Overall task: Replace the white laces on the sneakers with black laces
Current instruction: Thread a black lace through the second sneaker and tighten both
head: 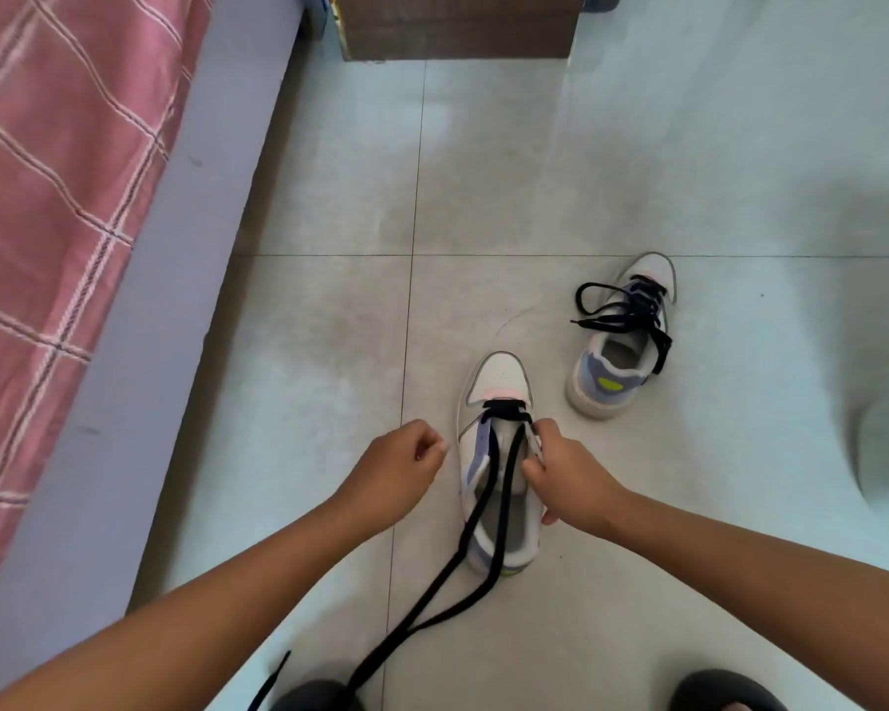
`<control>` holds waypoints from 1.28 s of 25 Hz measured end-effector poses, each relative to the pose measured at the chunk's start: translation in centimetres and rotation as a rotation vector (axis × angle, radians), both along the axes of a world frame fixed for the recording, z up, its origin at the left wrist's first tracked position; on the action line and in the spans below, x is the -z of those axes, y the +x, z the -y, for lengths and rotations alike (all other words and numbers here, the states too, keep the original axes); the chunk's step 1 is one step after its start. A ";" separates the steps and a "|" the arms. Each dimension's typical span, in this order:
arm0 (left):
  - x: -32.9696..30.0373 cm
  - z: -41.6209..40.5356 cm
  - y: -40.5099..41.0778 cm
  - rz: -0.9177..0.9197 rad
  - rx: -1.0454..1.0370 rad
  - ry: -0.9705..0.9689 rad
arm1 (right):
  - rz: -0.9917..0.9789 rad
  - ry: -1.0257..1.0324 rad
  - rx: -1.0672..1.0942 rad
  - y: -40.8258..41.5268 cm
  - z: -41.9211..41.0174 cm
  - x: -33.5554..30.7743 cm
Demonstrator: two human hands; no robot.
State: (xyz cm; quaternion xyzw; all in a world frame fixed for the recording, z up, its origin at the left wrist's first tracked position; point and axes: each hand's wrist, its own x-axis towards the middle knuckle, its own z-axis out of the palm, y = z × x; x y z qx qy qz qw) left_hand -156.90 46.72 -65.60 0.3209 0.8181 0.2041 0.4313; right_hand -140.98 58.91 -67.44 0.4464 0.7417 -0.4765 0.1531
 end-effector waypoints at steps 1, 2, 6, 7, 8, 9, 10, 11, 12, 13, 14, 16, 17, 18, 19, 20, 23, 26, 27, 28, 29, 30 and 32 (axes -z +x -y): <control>0.8 -1.3 0.6 -0.049 0.014 0.039 | 0.000 -0.014 -0.005 0.2 0.2 0.1; 1.5 -2.5 1.0 -0.115 0.039 0.079 | 0.003 -0.022 -0.017 0.4 0.2 0.2; 3.5 -5.6 2.0 -0.220 0.101 0.077 | -0.021 0.172 -0.096 -0.1 -0.2 0.5; 3.7 -5.9 2.3 -0.244 0.096 0.075 | -0.055 0.227 -0.097 -0.4 -0.5 0.6; 3.5 -6.2 2.3 -0.260 0.096 0.077 | -0.082 0.258 -0.103 -0.7 -0.9 0.8; 3.5 -6.4 2.2 -0.271 0.100 0.094 | -0.097 0.269 -0.120 -1.0 -1.3 0.8; 3.3 -6.6 2.0 -0.270 0.115 0.099 | -0.096 0.269 -0.143 -1.3 -1.7 1.0; 3.3 -6.8 1.8 -0.269 0.131 0.103 | -0.088 0.265 -0.167 -1.5 -1.9 1.1; 3.1 -6.9 1.7 -0.259 0.153 0.085 | -0.076 0.262 -0.182 -1.6 -2.1 1.2; 3.2 -7.1 1.6 -0.246 0.173 0.073 | -0.067 0.261 -0.194 -1.7 -2.2 1.3; 3.2 -7.3 1.6 -0.234 0.191 0.057 | -0.061 0.262 -0.203 -1.8 -2.3 1.3; 3.1 -7.6 1.6 -0.238 0.242 0.048 | -0.068 0.261 -0.212 -1.7 -2.3 1.5; 3.1 -7.7 1.5 -0.242 0.269 0.052 | -0.079 0.255 -0.204 -1.6 -2.3 1.5; 3.1 -7.7 1.4 -0.229 0.284 0.054 | -0.096 0.234 -0.180 -1.4 -2.4 1.7; 3.1 -7.6 1.2 -0.191 0.272 0.057 | -0.121 0.185 -0.135 -1.2 -2.4 1.8; 3.2 -7.4 0.9 -0.122 0.240 0.047 | -0.153 0.113 -0.069 -1.1 -2.5 2.0; 3.9 -6.8 0.0 0.081 0.139 0.015 | -0.215 -0.093 0.066 -0.6 -2.9 2.1; 4.0 -6.6 0.3 0.061 0.152 0.047 | -0.240 -0.080 0.047 -0.4 -2.8 2.2; 3.8 -6.7 0.6 -0.005 0.197 0.068 | -0.249 -0.060 0.048 -0.5 -2.8 2.2; 3.8 -6.8 0.9 -0.066 0.245 0.088 | -0.260 -0.055 0.064 -0.4 -2.8 2.3; 3.7 -7.0 1.3 -0.114 0.276 0.106 | -0.267 -0.064 0.082 -0.4 -2.8 2.4; 3.8 -7.2 1.6 -0.142 0.279 0.115 | -0.273 -0.076 0.093 -0.4 -2.9 2.4; 3.8 -7.6 2.2 -0.142 0.209 0.117 | -0.276 -0.089 0.092 -0.2 -2.9 2.4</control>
